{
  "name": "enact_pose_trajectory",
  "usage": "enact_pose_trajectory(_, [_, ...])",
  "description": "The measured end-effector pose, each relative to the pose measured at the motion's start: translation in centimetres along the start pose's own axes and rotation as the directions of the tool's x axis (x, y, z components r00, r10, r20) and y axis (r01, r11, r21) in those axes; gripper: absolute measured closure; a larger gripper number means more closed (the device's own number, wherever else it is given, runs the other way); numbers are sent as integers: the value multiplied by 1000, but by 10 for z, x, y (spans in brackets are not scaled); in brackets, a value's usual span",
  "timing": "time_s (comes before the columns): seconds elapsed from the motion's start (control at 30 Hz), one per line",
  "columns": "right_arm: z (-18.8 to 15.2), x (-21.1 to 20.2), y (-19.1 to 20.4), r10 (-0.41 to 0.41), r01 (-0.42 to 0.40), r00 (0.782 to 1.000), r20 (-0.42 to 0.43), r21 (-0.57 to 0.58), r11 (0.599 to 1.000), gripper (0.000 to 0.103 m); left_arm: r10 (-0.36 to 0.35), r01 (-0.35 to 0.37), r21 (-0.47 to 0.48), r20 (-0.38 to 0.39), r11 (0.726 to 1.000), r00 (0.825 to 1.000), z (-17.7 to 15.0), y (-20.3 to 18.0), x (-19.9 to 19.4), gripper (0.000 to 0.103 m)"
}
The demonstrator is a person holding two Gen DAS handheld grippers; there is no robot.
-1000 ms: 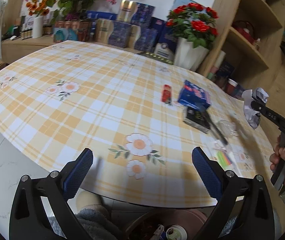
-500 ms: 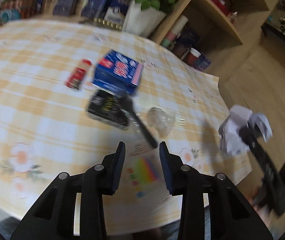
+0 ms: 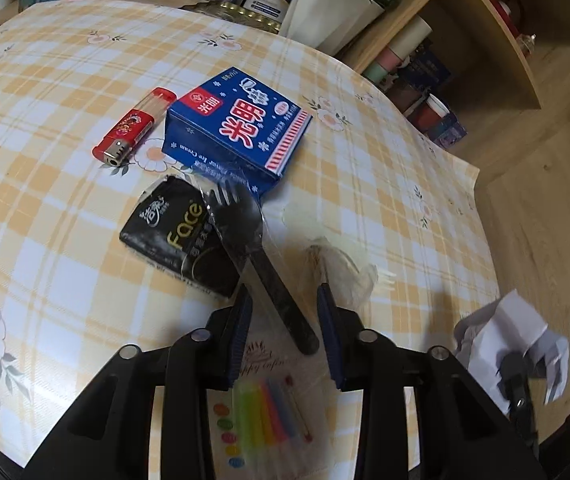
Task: Collect trash
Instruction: 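Grasp a thin white item with the left tool while the right tool holds the paper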
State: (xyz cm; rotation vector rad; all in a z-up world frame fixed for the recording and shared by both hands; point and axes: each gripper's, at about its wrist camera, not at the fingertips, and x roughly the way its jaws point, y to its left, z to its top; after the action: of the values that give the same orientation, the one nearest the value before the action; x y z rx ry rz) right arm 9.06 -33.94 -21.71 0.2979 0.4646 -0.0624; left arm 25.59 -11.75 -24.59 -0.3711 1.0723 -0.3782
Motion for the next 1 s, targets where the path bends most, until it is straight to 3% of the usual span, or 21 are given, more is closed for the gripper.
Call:
enact_pose_trajectory(0.03, [-1,1,-1,6,-6,1000,-3,3,1000,71,-2,2,-4,1,1000,1000,1,2,1,92])
enact_pose_trajectory(0.17, [-5,3,0,25,-25,1000,-14,-6,1000,71,-2,1,25,46,1000,999,3,1,-7,100])
enact_pose_trajectory(0.37, [-5,4,-3,29,-29,999,-16,9,1000,71,-33,13,165,123,986,992,-1,-15,-45,100])
enact_pose_trajectory(0.57, [-7,2,-5,9,-9,1000,-11,12,1000,71,-77,40,233,152,972,985,-14,-12,-95,100])
enact_pose_trajectory(0.87, [-9,-22,-3,-42,42,999,27,-9,999,71,-65,-10,330,216,944,974,-75,21,-173,100])
enact_pose_trajectory(1.0, [-9,-49,-6,-2,2,1000,19,37,999,71,-65,-19,336,237,942,969,-107,40,-200,100])
